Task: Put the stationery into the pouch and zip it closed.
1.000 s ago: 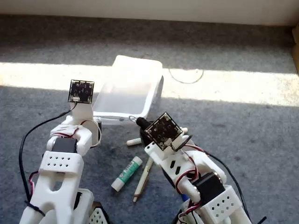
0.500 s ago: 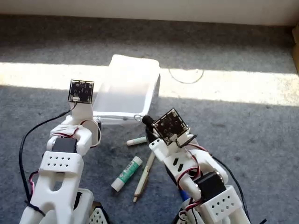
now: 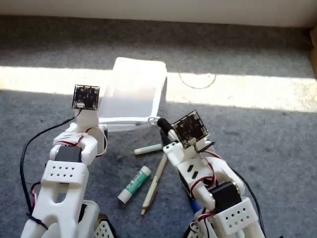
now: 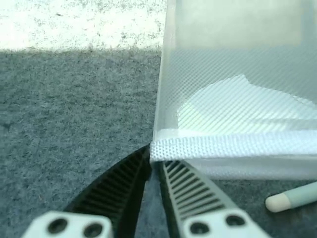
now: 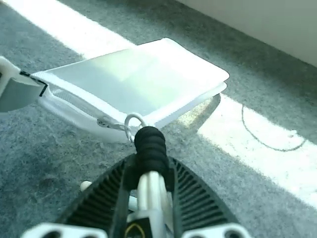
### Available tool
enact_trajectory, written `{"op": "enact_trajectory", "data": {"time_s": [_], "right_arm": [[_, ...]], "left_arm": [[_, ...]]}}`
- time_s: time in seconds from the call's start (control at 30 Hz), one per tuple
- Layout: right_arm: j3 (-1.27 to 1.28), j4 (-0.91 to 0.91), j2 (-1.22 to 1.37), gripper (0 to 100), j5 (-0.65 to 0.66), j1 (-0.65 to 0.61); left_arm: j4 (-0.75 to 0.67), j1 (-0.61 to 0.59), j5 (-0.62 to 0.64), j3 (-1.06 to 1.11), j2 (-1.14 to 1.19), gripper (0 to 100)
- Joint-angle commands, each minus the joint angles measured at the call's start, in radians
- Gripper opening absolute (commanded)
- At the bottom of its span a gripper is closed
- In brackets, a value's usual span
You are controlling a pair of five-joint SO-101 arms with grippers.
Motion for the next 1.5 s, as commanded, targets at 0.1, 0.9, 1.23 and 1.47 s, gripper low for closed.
{"op": "enact_trajectory", "data": {"time_s": [0.1, 0.9, 1.23, 1.47], "right_arm": [[-0.019, -0.045, -0.031, 0.5, -0.025, 0.05], [-0.128, 0.088, -0.033, 0.5, 0.023, -0.194], [-0.226, 0.159, -0.031, 0.5, 0.025, -0.239], [-0.297, 0.2, -0.033, 0.5, 0.025, -0.239]], "left_arm": [[-0.005, -0.028, 0.005, -0.058, -0.024, 1], [0.0, 0.004, 0.064, -0.077, -0.024, 22], [-0.005, 0.001, 0.069, -0.077, -0.024, 22], [-0.038, -0.042, 0.097, -0.071, -0.024, 22]]}}
